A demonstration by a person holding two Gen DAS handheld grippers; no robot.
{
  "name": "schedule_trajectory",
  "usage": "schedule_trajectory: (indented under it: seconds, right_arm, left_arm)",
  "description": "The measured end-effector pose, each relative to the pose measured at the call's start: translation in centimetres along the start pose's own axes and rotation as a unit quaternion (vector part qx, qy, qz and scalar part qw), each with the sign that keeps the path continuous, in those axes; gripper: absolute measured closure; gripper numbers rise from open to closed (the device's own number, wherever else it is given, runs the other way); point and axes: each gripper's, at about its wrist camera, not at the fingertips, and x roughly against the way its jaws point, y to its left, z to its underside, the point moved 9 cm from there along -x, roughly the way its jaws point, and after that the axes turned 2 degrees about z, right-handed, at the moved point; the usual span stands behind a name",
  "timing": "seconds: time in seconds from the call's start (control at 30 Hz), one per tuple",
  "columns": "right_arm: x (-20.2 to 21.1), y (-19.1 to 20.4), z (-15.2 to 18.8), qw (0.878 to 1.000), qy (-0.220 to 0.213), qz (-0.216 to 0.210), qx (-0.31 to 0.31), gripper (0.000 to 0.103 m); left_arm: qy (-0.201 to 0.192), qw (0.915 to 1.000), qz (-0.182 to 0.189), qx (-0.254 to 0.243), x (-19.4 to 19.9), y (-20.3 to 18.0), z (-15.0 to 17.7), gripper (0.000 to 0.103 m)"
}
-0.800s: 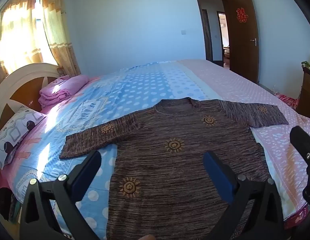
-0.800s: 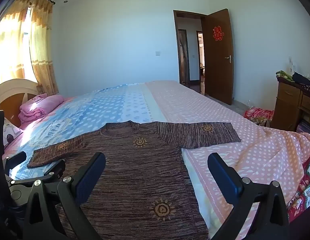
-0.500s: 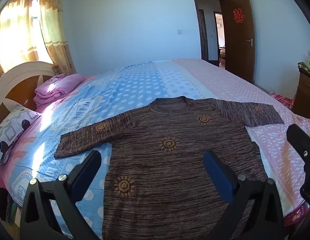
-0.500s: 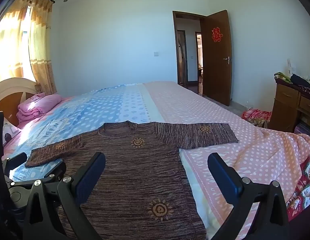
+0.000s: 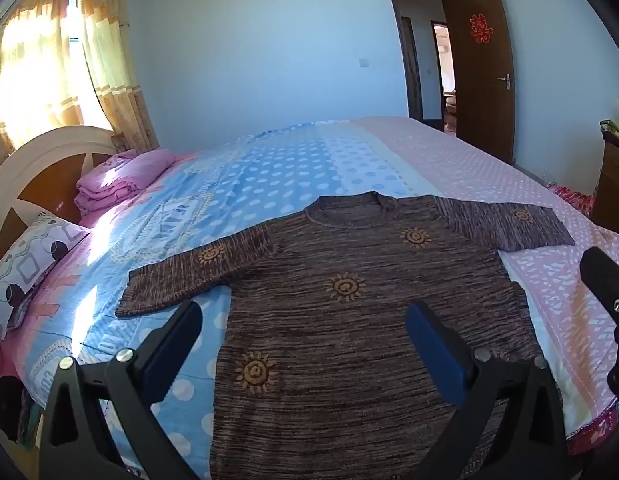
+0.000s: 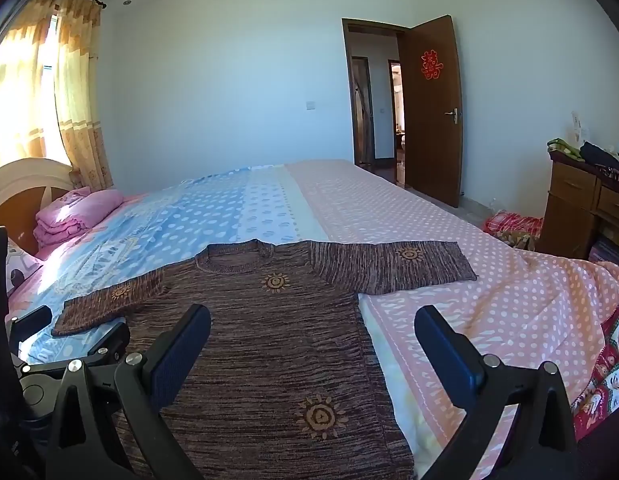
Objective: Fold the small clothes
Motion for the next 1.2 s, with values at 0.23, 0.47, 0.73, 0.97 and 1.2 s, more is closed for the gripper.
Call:
schedule_trajectory:
  seconds: [0.23, 0.47, 0.73, 0.97, 1.2]
  right_arm:
    - [0.06, -0.09, 0.02, 1.0, -0.001, 0.0, -0.003, 0.001]
    - [0.03, -0.14, 0.04, 1.0, 0.001, 0.0, -0.003, 0.001]
    - [0.02, -0.17, 0.02, 1.0, 0.001, 0.0, -0.003, 0.001]
    - [0.04, -0.25, 0.03, 1.0, 0.001, 0.0, -0.004, 0.001]
    - [0.01, -0.31, 0.05, 1.0, 0.001, -0.001, -0.004, 0.001]
  left_arm:
    - [-0.001, 1.0, 0.001, 0.0, 0.03, -0.04, 0.07, 0.0]
    - [0.0, 1.0, 0.003, 0.0, 0.02, -0.21, 0.08, 0.0]
    - [0.002, 1.0, 0.005, 0.0, -0.01, -0.3, 0.19, 0.0]
    - [0.004, 1.0, 0.008, 0.0, -0.05, -0.39, 0.27, 0.0]
    - [0.006, 0.9999, 0.011, -0.001, -0.21, -0.55, 0.38, 0.0]
